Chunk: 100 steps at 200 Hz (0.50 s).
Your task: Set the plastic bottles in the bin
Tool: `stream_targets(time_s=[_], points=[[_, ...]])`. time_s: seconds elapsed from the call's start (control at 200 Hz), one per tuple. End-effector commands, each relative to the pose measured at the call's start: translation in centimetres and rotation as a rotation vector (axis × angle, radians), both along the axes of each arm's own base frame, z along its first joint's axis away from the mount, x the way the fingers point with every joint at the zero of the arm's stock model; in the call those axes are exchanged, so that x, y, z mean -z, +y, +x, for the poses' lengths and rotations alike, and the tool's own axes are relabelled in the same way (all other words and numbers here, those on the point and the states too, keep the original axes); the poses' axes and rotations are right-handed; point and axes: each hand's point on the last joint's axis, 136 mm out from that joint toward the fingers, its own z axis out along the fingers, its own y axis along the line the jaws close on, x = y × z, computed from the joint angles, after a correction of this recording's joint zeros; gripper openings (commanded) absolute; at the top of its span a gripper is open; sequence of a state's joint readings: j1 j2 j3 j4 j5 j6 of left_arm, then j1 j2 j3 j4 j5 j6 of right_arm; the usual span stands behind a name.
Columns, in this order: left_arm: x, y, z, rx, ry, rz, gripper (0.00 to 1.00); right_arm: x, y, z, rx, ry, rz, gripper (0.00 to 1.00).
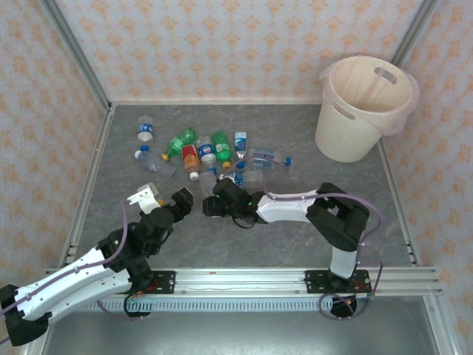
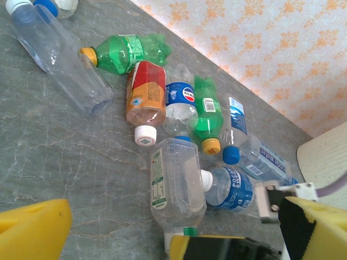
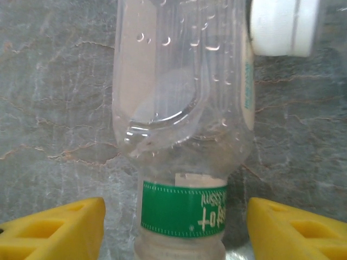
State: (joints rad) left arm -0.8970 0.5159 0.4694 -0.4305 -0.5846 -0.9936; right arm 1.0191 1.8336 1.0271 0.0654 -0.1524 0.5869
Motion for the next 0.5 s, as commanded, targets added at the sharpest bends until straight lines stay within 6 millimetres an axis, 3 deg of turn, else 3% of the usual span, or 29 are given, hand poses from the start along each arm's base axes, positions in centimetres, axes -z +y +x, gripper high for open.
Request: stream_targets(time_s=[0.0, 0.235, 0.496], points=[[-1.2, 0.2, -0.1, 0.005, -0.023, 0.01, 0.99, 0.4, 0.9, 0.2, -0.009, 0.005, -0.017, 0.66], [-0.8, 0.4, -0.2, 0.004, -0.02, 0.014, 0.99, 1.8, 1.1, -0.1, -0.013, 0.017, -0.049, 0.6], [-1.4, 0.3, -0.2, 0.008, -0.026, 0.008, 0.99, 1.9, 0.8, -0.2, -0.012, 0.001, -0.073, 0.46]])
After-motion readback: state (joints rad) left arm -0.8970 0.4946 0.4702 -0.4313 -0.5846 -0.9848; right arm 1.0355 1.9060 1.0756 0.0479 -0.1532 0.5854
